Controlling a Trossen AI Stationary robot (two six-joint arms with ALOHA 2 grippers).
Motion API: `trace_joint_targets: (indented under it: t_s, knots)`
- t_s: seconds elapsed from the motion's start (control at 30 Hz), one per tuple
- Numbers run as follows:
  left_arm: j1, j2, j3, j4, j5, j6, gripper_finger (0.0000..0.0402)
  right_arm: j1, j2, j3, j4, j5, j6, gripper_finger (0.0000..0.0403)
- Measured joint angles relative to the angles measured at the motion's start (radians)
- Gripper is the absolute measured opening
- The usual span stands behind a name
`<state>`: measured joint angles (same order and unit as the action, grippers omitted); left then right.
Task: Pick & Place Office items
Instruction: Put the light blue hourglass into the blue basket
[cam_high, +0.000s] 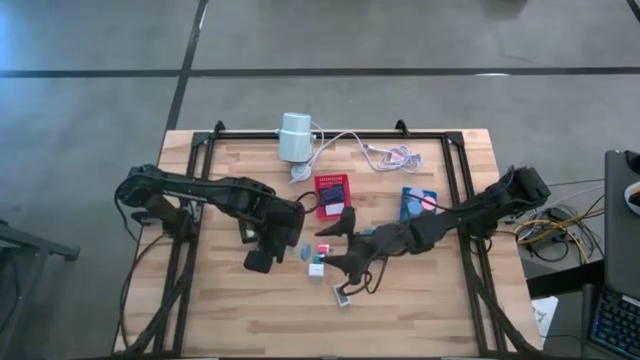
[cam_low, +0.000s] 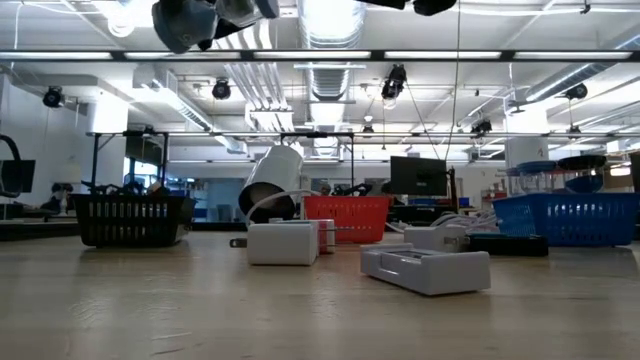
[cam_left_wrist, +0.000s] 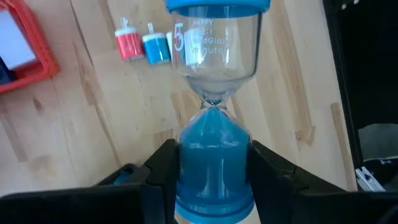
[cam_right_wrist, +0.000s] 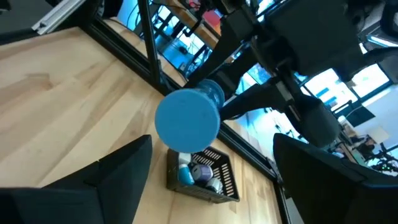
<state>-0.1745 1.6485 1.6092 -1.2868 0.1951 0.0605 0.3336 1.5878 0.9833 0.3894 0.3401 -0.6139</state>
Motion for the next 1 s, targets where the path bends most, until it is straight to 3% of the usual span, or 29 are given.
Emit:
trace_joint_targets:
  t_s: [0.63,1.0]
  knots:
    - [0.022,0.051,0.031,0.047,-0.011,0.033,0.0137,-0.011,0.077,-0.005,0.122,-0.008,-0.083,0.0331]
    - [0.032,0.07,0.057,0.037,-0.01,0.056,0.0137,-0.011,0.082,-0.004,0.104,-0.01,-0.09,0.0326]
